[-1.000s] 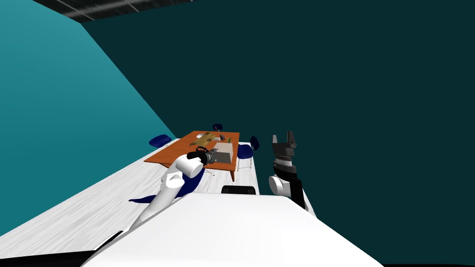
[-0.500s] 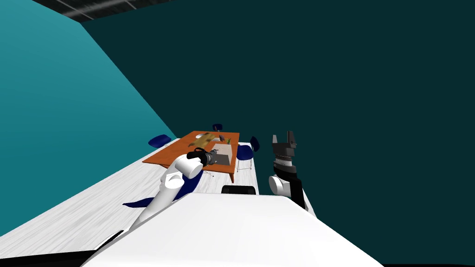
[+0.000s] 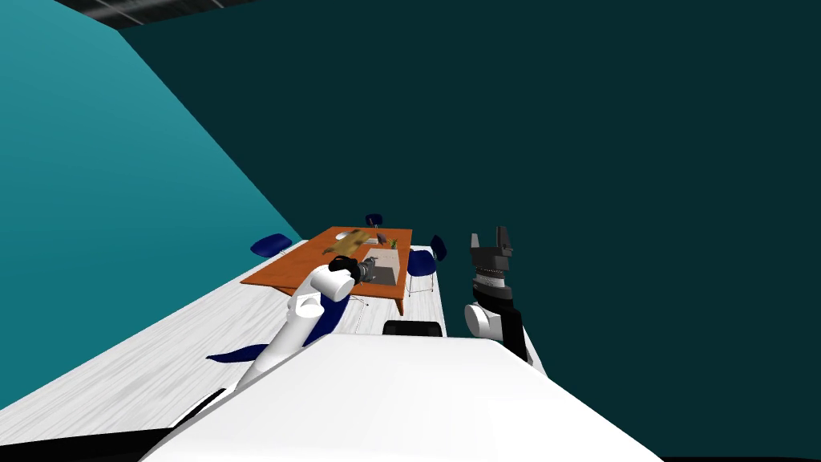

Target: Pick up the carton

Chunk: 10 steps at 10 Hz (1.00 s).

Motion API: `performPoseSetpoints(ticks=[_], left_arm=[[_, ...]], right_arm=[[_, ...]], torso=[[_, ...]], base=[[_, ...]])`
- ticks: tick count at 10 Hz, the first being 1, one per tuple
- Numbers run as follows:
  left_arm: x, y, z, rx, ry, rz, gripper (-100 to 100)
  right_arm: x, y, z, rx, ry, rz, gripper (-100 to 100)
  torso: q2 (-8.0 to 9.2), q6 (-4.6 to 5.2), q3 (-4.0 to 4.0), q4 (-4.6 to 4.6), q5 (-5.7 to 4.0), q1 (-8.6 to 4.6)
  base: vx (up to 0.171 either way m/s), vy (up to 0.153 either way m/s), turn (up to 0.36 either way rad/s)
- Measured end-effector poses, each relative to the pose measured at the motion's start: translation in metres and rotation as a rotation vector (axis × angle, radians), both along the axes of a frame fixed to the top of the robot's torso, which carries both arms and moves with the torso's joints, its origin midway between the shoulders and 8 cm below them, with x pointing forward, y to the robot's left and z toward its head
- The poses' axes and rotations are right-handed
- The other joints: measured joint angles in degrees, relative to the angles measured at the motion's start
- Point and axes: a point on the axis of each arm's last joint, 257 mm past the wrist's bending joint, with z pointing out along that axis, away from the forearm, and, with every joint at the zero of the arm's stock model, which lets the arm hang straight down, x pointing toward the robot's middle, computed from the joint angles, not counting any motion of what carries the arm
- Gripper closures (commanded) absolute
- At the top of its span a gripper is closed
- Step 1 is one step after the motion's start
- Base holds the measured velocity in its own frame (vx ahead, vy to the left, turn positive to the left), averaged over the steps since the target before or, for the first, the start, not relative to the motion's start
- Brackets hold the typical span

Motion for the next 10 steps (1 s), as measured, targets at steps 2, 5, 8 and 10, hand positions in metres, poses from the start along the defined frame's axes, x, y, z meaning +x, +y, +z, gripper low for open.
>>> performPoseSetpoints(ticks=[2,5,8,10], left_arm=[[0.0006,0.0001,-0.0001,0.0,-0.001,0.0,100],[0.0006,0.0001,-0.0001,0.0,-0.001,0.0,100],[0.0014,-0.0006,0.0023,0.004,-0.007,0.006,-100],[0.002,-0.0012,0.0062,0.01,-0.018,0.022,-100]], right_arm=[[0.0,0.0,0.0,0.0,0.0,0.0,0],[0.0,0.0,0.0,0.0,0.0,0.0,0],[0.0,0.0,0.0,0.0,0.0,0.0,0],[0.0,0.0,0.0,0.0,0.0,0.0,0]], torso=[[-0.05,-0.01,-0.02,-0.01,0.01,0.04],[-0.06,-0.01,-0.03,-0.01,0.01,0.04],[0.0,0.0,0.0,0.0,-0.02,-0.12],[0.12,0.0,0.07,0.03,-0.08,-0.34]], base=[[0.0,0.0,0.0],[0.0,0.0,0.0],[-0.021,-0.047,-0.031],[-0.038,-0.1,-0.034]])
